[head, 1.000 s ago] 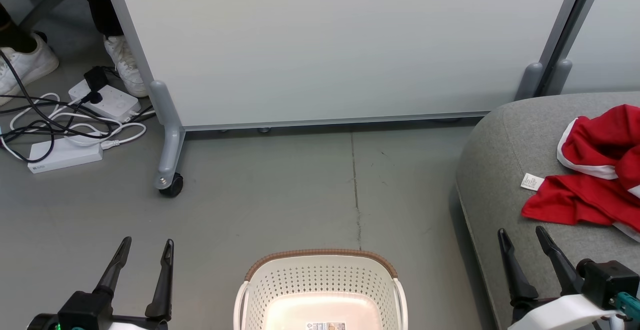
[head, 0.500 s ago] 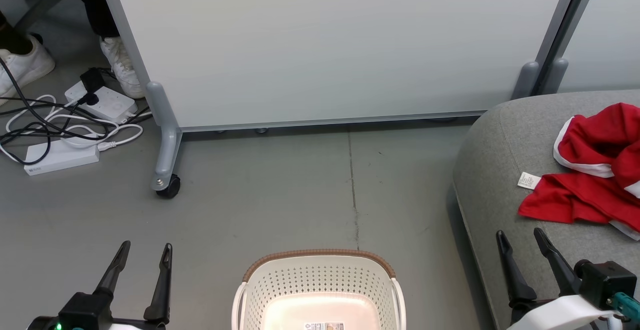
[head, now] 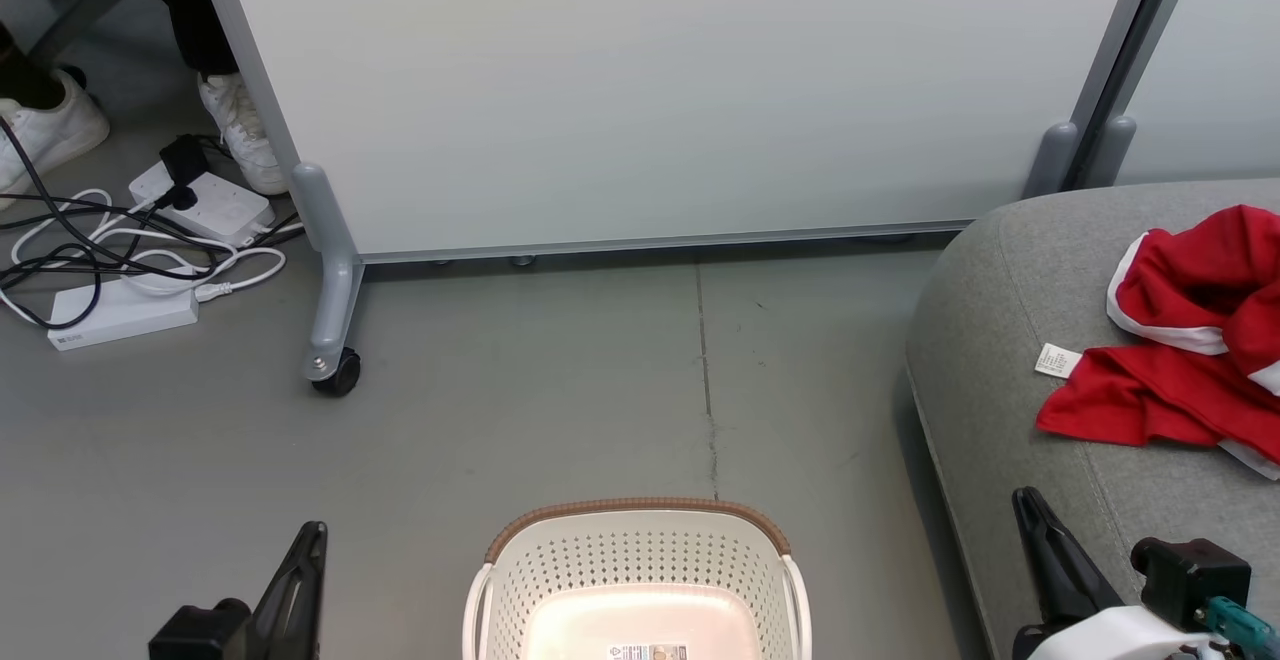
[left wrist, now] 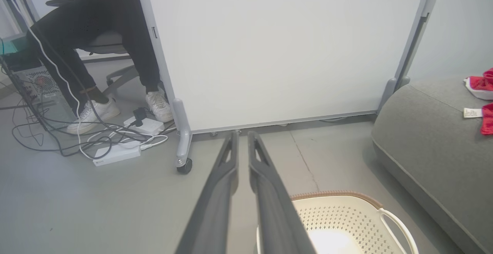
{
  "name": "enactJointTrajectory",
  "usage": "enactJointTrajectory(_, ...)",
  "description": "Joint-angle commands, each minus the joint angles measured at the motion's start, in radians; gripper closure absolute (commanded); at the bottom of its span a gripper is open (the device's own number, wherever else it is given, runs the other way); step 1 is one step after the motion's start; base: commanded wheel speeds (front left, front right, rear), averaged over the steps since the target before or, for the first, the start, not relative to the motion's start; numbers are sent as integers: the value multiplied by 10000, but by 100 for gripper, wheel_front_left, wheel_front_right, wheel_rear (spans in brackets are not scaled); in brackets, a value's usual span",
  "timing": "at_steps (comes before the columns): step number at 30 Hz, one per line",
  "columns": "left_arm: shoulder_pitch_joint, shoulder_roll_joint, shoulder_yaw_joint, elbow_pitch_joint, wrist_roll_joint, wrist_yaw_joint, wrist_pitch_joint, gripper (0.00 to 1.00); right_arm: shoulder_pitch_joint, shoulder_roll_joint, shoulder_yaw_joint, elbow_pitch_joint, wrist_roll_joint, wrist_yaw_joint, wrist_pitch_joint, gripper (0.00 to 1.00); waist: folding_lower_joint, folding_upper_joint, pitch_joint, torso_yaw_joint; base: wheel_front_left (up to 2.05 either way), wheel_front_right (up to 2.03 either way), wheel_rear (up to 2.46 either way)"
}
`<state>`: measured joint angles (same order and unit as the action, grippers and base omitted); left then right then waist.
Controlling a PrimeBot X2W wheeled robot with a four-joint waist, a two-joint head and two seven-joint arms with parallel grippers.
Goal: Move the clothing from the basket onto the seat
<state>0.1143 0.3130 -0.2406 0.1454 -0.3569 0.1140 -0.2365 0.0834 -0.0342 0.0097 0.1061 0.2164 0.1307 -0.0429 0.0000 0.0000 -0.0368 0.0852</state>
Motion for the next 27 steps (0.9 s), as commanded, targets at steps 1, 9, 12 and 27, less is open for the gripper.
enactJointTrajectory(1, -230, 53, 246, -12, -300, -67, 97, 100, -249, -45, -16, 22, 379, -2, 63, 100, 0, 0, 6, -10, 0, 0, 0)
enactJointTrajectory(9, -740, -162, 1043, 380, -1570, -334, 609, 100, -1035, -60, 369, 705, 2142, -2, 45, 100, 0, 0, 45, -62, 0, 0, 0)
enactJointTrajectory(12, -914, -239, 1318, 502, -2015, -427, 782, 100, -1315, -66, 525, 943, 2767, -2, 22, 100, 0, 0, 60, -81, 0, 0, 0)
enactJointTrajectory(27, -1683, -584, 2537, 1062, -4029, -847, 1555, 100, -2568, -92, 1153, 2025, 5548, 0, -23, 100, 0, 0, 134, -177, 0, 0, 0)
